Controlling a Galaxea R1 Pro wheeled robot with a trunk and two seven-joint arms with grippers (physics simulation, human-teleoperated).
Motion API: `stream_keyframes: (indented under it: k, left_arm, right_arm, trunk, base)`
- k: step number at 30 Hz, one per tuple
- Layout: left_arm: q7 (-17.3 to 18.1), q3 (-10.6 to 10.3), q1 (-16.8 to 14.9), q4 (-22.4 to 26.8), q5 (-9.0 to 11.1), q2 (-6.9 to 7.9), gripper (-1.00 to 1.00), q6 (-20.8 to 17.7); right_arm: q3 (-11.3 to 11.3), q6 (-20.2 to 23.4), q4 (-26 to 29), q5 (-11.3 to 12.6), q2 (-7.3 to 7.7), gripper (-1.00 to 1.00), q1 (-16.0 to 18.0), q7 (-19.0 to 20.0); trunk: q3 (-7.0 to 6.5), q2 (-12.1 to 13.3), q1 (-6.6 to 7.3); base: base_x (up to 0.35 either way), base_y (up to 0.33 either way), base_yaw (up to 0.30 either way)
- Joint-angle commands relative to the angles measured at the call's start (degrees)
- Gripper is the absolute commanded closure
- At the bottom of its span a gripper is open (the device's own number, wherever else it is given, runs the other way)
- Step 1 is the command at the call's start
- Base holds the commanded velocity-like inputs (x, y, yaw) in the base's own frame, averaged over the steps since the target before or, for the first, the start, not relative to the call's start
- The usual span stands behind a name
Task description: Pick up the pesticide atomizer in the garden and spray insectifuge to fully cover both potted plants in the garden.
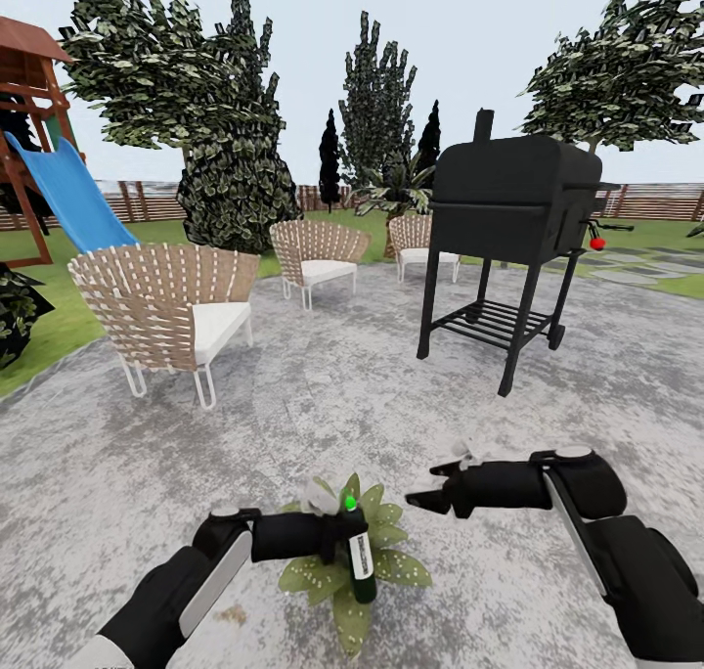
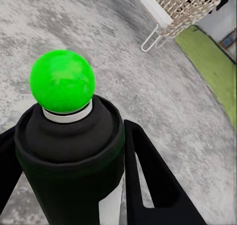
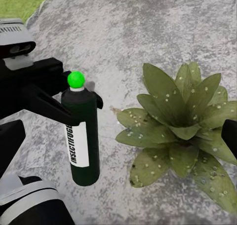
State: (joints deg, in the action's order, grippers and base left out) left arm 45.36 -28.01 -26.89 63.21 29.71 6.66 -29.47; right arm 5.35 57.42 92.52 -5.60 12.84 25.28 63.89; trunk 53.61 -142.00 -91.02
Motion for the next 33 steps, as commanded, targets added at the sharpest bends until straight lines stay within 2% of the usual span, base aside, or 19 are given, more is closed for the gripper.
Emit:
stream_keyframes:
  k: [1,4,5,7,8,9,14,15,17,19,20,22,25,29,33]
  left_arm:
    - [0.1,-0.1,-0.1,-0.1,0.5,0.04,1.0,-0.4]
    - [0.8,-0.3,-0.2,-0.6,0.5,0.06,1.0,-0.1]
    - [1.3,-0.4,-0.2,-0.6,0.5,0.05,1.0,0.0]
    - [3.8,-0.5,-0.2,-0.7,0.4,0.08,1.0,0.0]
    - [5.1,-0.5,-0.2,-0.7,0.4,0.09,1.0,0.0]
    - [6.5,-0.5,-0.2,-0.7,0.3,0.02,1.0,0.0]
    - [7.3,-0.6,-0.2,-0.7,0.3,-0.26,1.0,0.0]
    - [7.4,-0.6,-0.2,-0.7,0.1,-0.78,1.0,0.1]
    - [7.4,-0.4,-0.2,-0.8,-3.2,-2.43,1.0,0.0]
    - [7.4,-0.3,-0.2,-0.8,-5.5,-3.88,1.0,0.0]
    - [7.4,-0.3,-0.2,-0.8,-5.9,-4.37,1.0,0.0]
    - [7.6,-0.4,-0.2,-0.7,-6.2,-5.61,1.0,0.0]
    - [7.8,-0.4,-0.3,-0.7,-6.3,-6.43,1.0,0.0]
    - [8.0,-0.5,-0.3,-0.1,-6.2,-6.64,1.0,0.0]
    - [9.7,-0.6,-0.3,0.1,-6.4,-6.62,1.0,0.0]
  right_arm:
    - [0.1,0.2,0.1,-0.6,0.01,-1.0,0.0,0.5]
    - [0.3,0.2,0.0,-0.6,0.01,-1.0,0.0,0.5]
    - [0.3,0.2,0.0,-0.6,0.0,1.0,0.0,0.5]
    - [0.6,0.2,0.0,-0.6,-0.06,1.0,0.0,0.5]
    - [1.2,0.3,0.0,-0.6,-0.07,1.0,0.0,0.5]
    - [2.8,0.3,0.0,-0.6,-0.1,1.0,0.0,0.5]
    - [4.0,0.3,0.0,-0.7,-0.32,1.0,0.0,0.2]
    - [4.1,0.3,-0.1,-0.7,-0.37,1.0,0.0,0.1]
    - [4.2,0.3,-0.2,-0.7,-0.42,1.0,0.0,0.1]
    - [4.2,0.3,-0.3,-0.7,-0.46,1.0,-0.1,0.1]
    - [4.6,0.2,-0.3,-0.6,-0.56,1.0,-0.1,0.1]
    - [6.0,0.0,-0.3,-0.7,-0.66,1.0,-0.1,0.1]
    - [7.0,-0.1,-0.5,-0.7,-0.7,1.0,-0.1,0.2]
    - [9.0,0.0,-2.1,-0.7,-0.76,1.0,-0.1,0.1]
    - [9.4,0.0,-2.3,-0.7,-0.74,1.0,-0.1,0.2]
  trunk:
    - [0.06,0.0,0.01]
    - [0.06,0.0,0.01]
    - [0.06,0.0,0.01]
    - [0.06,0.0,0.01]
    - [0.06,0.0,0.01]
    - [0.06,0.0,0.01]
    - [0.06,0.0,0.01]
    - [0.06,0.0,0.01]
    - [0.06,0.0,0.01]
    - [0.06,0.0,0.01]
    - [0.06,0.0,0.01]
    - [0.06,0.0,0.01]
    - [0.06,0.0,0.01]
    - [0.06,0.0,0.01]
    - [0.06,0.0,0.01]
  base:
    - [0.0,0.0,0.0]
    - [0.0,0.0,0.0]
    - [0.0,0.0,0.0]
    - [0.0,0.0,0.0]
    - [0.0,0.0,0.0]
    - [0.0,0.0,0.0]
    - [0.0,0.0,0.0]
    - [0.0,0.0,0.0]
    - [0.0,0.0,0.0]
    - [0.0,0.0,0.0]
    - [0.0,0.0,0.0]
    - [0.0,0.0,0.0]
    - [0.0,0.0,0.0]
    - [0.0,0.0,0.0]
    - [0.0,0.0,0.0]
